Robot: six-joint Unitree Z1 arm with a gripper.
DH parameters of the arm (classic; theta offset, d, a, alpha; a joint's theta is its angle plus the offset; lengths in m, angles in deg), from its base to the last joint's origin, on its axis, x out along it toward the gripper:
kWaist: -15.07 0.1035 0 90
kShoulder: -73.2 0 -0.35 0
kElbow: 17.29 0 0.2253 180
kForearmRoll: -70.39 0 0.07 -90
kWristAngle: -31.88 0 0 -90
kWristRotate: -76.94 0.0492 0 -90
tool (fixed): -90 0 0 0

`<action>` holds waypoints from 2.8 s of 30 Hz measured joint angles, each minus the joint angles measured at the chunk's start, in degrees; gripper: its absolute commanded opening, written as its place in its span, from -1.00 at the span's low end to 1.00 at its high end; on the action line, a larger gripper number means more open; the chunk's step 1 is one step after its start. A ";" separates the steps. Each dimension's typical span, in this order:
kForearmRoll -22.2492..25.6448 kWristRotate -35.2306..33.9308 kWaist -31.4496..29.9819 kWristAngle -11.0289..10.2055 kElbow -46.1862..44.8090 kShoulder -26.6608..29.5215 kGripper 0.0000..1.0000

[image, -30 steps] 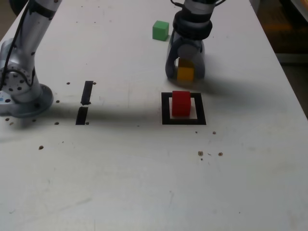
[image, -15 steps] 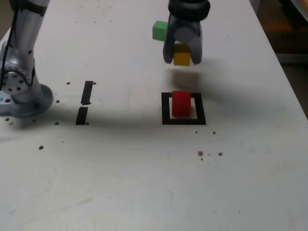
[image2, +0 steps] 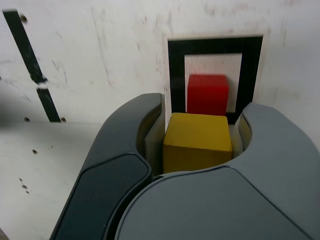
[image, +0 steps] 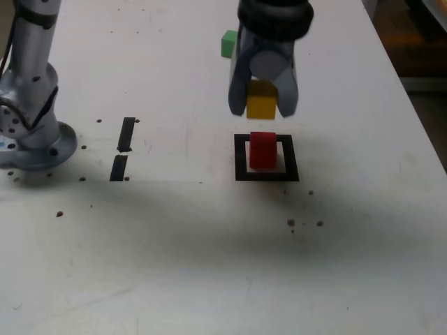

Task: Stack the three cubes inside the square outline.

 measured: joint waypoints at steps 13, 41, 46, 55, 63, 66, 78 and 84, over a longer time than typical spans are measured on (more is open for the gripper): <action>-4.30 -1.42 -0.74 0.01 -3.57 -2.73 -0.63; -9.25 -0.88 0.59 1.05 -7.54 -3.58 0.26; -9.38 -0.35 0.97 1.25 -7.61 -3.59 0.56; -8.06 -0.18 1.03 1.20 -7.50 -3.28 0.77; 0.15 5.33 8.18 -2.42 -6.47 6.46 0.78; 0.85 10.44 12.99 -3.98 -6.19 8.01 0.79; -0.54 33.98 33.90 -8.92 0.33 2.08 0.79; -3.80 45.12 40.00 -11.61 2.65 -3.49 0.79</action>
